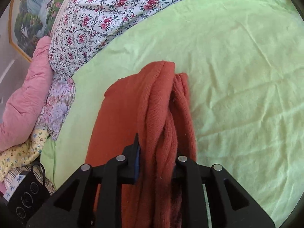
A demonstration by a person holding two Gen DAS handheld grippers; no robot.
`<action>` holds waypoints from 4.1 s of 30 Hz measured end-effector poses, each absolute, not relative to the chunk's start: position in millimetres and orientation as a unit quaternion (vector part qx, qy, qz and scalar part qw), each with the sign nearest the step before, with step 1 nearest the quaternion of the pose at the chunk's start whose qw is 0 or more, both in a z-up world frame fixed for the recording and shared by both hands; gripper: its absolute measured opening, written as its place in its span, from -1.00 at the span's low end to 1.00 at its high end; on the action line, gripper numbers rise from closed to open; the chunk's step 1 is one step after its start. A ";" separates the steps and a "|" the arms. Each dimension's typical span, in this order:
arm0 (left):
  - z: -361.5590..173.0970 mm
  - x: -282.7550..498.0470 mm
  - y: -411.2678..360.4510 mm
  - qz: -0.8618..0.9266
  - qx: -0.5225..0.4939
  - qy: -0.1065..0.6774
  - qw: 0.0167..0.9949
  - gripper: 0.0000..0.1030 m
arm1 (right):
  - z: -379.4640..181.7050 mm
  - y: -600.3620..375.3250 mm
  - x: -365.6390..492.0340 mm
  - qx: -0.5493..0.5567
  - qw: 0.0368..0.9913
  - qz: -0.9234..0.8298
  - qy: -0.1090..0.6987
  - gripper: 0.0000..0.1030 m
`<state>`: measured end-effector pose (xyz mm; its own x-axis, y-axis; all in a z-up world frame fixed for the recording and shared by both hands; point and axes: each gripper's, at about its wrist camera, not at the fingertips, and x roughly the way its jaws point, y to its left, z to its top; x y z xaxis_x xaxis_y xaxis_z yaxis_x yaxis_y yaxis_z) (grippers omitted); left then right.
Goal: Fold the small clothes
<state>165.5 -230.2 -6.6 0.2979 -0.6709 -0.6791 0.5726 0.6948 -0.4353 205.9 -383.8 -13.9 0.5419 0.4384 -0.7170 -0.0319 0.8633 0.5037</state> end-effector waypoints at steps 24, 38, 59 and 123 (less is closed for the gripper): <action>-9.0 172.6 -233.7 -0.395 -0.053 0.462 0.792 -0.43 | 12.5 -403.7 194.4 0.237 0.893 0.071 0.376 0.00; 13.3 218.7 -100.2 -0.255 -0.137 0.478 0.829 0.32 | 8.3 -402.1 160.2 0.259 0.869 0.096 0.411 0.31; -46.2 321.7 -85.8 -0.275 -0.240 0.499 0.786 -0.55 | -23.0 -374.5 192.5 0.241 0.831 0.125 0.486 -0.31; -5.7 153.1 135.4 -0.015 -0.097 0.457 0.884 -0.12 | -45.1 -152.4 277.8 0.178 0.824 0.210 0.495 -0.79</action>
